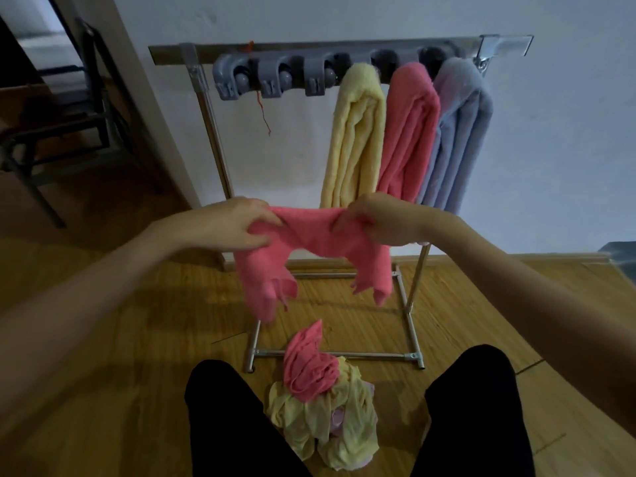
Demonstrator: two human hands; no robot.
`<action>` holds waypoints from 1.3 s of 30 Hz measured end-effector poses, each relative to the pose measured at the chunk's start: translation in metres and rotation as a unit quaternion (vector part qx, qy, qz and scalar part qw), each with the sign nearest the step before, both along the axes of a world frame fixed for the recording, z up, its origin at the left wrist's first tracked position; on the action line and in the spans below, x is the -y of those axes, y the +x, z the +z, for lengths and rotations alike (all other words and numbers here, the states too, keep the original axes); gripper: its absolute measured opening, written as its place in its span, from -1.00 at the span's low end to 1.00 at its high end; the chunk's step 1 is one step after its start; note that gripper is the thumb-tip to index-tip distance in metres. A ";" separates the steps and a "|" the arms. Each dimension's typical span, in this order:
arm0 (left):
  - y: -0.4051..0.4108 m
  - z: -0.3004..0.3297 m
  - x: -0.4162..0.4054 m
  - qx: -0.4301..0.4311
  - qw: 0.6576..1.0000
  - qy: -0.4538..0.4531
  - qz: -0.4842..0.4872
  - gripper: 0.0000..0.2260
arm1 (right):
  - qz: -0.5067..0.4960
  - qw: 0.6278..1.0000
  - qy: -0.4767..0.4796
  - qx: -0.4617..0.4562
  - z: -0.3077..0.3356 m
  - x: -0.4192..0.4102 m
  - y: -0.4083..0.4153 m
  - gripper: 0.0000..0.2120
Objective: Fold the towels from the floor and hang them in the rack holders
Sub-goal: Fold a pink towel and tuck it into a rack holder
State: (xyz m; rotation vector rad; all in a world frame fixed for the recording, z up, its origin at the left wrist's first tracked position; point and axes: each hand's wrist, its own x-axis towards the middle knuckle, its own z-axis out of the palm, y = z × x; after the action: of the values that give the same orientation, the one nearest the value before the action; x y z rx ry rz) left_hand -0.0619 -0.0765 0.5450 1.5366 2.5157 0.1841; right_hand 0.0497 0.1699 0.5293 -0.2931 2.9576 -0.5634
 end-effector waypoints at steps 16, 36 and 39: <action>-0.043 0.039 -0.034 -0.301 0.902 0.277 0.138 -0.52 | -0.187 0.916 -0.115 -0.337 0.048 0.051 -0.055 -0.62; -0.096 0.056 -0.107 -0.334 0.894 0.281 0.097 -0.56 | -0.283 0.873 -0.204 -0.340 0.032 0.041 -0.129 -0.28; -0.098 0.049 -0.109 -0.332 0.900 0.267 0.091 -0.56 | -0.269 0.878 -0.188 -0.348 0.015 0.035 -0.128 -0.26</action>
State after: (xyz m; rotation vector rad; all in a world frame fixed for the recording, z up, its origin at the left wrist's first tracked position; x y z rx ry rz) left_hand -0.1600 0.0327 0.5945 1.7749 3.3681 0.4858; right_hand -0.0785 0.1350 0.5444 0.4220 3.5974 -1.3640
